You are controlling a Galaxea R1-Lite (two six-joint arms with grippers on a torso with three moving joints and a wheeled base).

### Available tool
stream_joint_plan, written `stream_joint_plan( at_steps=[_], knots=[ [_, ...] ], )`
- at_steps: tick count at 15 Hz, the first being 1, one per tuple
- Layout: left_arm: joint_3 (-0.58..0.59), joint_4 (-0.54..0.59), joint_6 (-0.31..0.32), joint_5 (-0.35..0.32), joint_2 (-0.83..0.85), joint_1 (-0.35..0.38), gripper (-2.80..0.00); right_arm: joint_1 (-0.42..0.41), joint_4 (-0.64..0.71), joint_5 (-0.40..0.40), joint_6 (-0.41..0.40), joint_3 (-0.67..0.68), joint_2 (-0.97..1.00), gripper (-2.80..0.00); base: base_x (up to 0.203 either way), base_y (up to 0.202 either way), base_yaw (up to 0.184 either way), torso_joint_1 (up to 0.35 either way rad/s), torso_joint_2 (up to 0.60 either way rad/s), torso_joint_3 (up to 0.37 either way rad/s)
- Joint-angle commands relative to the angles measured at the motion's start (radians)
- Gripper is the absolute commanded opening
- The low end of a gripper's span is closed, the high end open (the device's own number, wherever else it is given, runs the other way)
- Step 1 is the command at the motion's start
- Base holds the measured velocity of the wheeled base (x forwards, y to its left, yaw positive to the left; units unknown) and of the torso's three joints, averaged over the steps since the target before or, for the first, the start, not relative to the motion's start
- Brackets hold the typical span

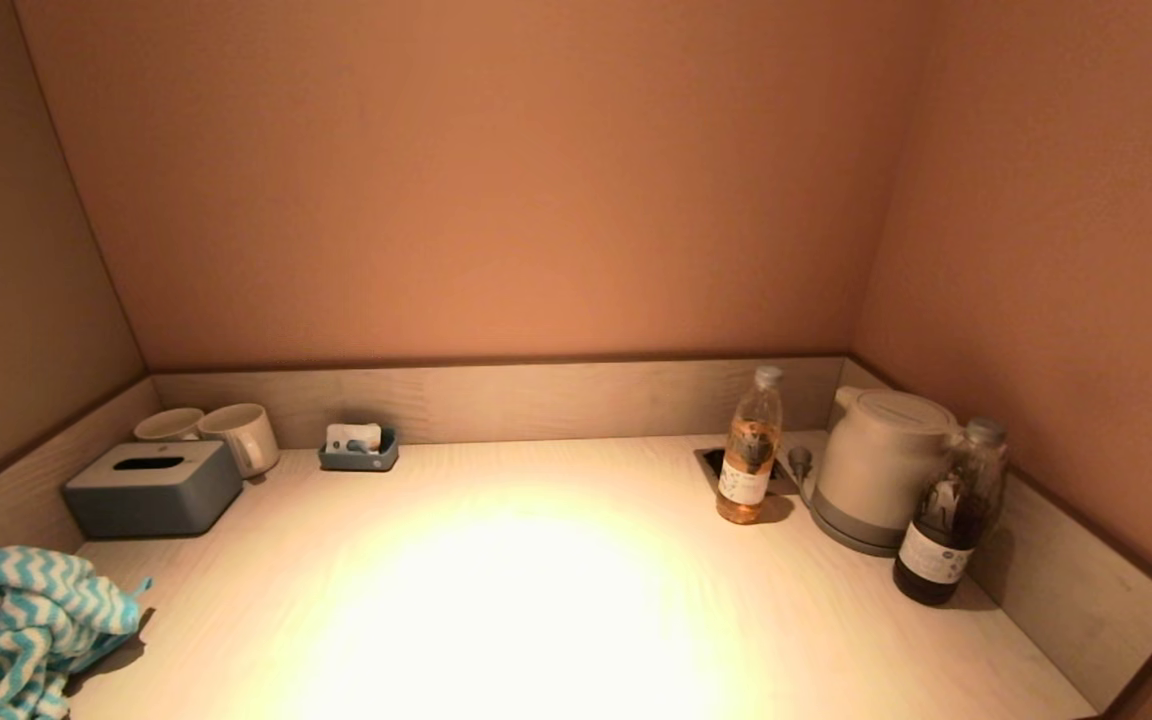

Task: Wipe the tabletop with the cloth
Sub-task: Pick up the tablecloth

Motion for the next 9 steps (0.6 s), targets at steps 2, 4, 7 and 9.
stream_joint_plan(
  at_steps=[2, 4, 7, 9],
  knots=[
    [-0.001, 0.000, -0.001, 0.001, 0.000, 0.000, -2.80, 0.000, 0.000, 0.000, 0.000, 0.000, 0.001, -2.80, 0.000, 0.000, 0.000, 0.000, 0.00, 0.000],
    [-0.001, 0.000, -0.016, 0.001, 0.001, 0.000, -2.80, 0.000, 0.000, 0.000, 0.000, 0.001, 0.001, -2.80, 0.000, 0.000, 0.000, 0.000, 0.00, 0.000],
    [-0.001, 0.000, -0.020, 0.003, 0.000, 0.000, -2.80, 0.000, 0.000, 0.000, 0.000, 0.000, 0.001, -2.80, 0.000, 0.000, 0.000, 0.000, 0.00, 0.000],
    [-0.003, 0.001, -0.018, 0.003, 0.000, 0.000, -2.80, 0.000, 0.000, 0.000, 0.000, -0.001, 0.001, -2.80, 0.000, 0.000, 0.000, 0.000, 0.00, 0.000]
  ],
)
